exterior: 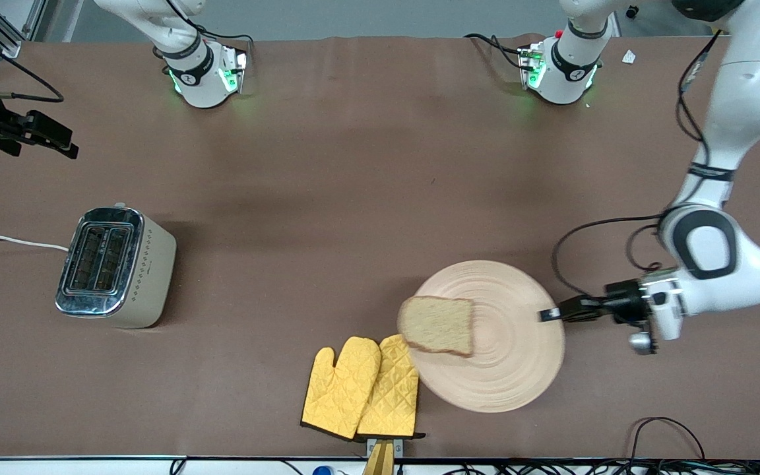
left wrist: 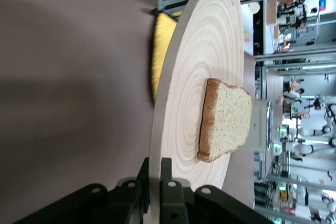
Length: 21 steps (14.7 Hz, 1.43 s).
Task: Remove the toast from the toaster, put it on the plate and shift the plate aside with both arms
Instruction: 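Slide the wooden plate with the left gripper away from the toaster, then open the left gripper and pull it back from the plate rim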
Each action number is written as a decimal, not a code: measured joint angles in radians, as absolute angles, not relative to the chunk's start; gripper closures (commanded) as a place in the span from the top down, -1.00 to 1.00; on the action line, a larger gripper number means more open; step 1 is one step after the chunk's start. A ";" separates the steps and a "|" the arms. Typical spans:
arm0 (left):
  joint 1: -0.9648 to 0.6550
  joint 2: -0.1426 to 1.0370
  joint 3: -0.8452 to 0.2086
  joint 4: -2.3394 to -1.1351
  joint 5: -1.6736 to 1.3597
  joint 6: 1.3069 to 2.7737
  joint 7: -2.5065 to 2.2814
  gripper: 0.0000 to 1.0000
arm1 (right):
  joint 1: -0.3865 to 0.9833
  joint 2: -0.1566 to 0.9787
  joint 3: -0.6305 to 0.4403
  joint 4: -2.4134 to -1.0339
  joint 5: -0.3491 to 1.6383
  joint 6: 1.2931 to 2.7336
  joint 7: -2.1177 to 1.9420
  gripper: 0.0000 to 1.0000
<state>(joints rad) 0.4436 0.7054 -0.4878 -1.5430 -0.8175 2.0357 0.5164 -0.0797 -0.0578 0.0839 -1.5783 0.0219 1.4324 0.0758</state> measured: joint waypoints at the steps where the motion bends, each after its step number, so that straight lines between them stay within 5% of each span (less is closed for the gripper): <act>1: 0.499 0.705 -0.488 -1.545 -0.797 1.984 0.544 -1.00 | -0.079 -0.058 0.084 -1.578 0.022 1.432 0.076 1.00; 9: 0.778 0.797 -0.470 -1.561 -0.696 1.800 0.700 -1.00 | -0.069 -0.058 0.084 -1.576 0.022 1.432 0.076 1.00; 13: 0.796 0.845 -0.395 -1.562 -0.674 1.774 0.703 -0.98 | -0.069 -0.058 0.084 -1.575 0.021 1.432 0.076 1.00; 16: 0.794 0.873 -0.362 -1.562 -0.674 1.774 0.703 -0.80 | -0.069 -0.058 0.084 -1.575 0.021 1.432 0.076 1.00; 17: 0.790 0.877 -0.354 -1.562 -0.674 1.774 0.703 -0.66 | -0.069 -0.058 0.084 -1.575 0.021 1.432 0.076 1.00; 18: 0.787 0.883 -0.349 -1.562 -0.672 1.773 0.702 -0.26 | -0.069 -0.058 0.084 -1.575 0.021 1.432 0.076 1.00; 19: 0.783 0.891 -0.346 -1.562 -0.660 1.772 0.701 0.76 | -0.069 -0.058 0.084 -1.575 0.021 1.432 0.076 1.00; 20: 0.781 0.899 -0.346 -1.562 -0.649 1.768 0.701 1.00 | -0.069 -0.058 0.083 -1.575 0.021 1.432 0.076 1.00; 21: 0.777 0.901 -0.346 -1.559 -0.642 1.767 0.698 1.00 | -0.069 -0.058 0.083 -1.575 0.020 1.432 0.076 1.00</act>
<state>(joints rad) 0.7775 0.9011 -0.3461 -1.5588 -0.6423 1.7673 0.6981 -0.0687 -0.0578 0.0828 -1.5747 0.0203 1.4323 0.0758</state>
